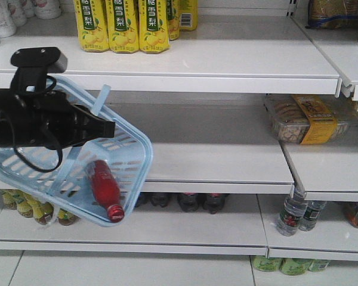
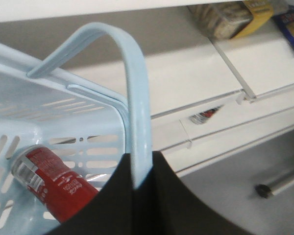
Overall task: Place coke in basket with both arms
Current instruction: 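Swing the left gripper holding the basket toward the robot's left side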
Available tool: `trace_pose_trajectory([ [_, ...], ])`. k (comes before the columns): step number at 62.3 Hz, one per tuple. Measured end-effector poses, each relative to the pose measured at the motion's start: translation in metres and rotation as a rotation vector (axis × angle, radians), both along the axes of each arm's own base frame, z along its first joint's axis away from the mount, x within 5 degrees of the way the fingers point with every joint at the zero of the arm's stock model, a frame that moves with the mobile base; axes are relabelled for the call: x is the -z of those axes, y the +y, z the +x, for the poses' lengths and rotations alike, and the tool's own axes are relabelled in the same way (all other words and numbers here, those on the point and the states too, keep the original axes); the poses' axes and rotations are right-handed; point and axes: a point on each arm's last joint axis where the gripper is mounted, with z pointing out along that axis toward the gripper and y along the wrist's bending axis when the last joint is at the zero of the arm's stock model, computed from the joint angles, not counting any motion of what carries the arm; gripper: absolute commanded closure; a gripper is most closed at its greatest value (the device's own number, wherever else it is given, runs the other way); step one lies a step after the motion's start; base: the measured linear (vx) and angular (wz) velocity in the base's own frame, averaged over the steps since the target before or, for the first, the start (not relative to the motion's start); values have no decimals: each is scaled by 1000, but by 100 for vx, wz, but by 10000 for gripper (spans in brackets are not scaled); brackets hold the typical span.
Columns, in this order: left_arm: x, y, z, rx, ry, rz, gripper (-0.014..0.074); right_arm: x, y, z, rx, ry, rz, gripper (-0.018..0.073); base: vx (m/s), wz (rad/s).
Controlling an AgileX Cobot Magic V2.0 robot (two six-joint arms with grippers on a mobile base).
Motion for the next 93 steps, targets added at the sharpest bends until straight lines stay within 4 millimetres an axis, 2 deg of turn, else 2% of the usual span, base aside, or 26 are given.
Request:
trace_pose_trajectory([
  [7, 13, 12, -16, -38, -86, 29, 602, 0, 0, 0, 0, 0, 0, 569, 0, 0],
  [12, 14, 20, -27, -64, -170, 32, 602, 0, 0, 0, 0, 0, 0, 569, 0, 0],
  [26, 35, 43, -53, -141, -290, 45, 602, 0, 0, 0, 0, 0, 0, 569, 0, 0],
  [64, 84, 95, -119, -306, -357, 112, 602, 0, 0, 0, 0, 0, 1, 569, 0, 0],
  [93, 126, 119, -171, -488, -423, 80, 602, 0, 0, 0, 0, 0, 1, 569, 0, 0],
])
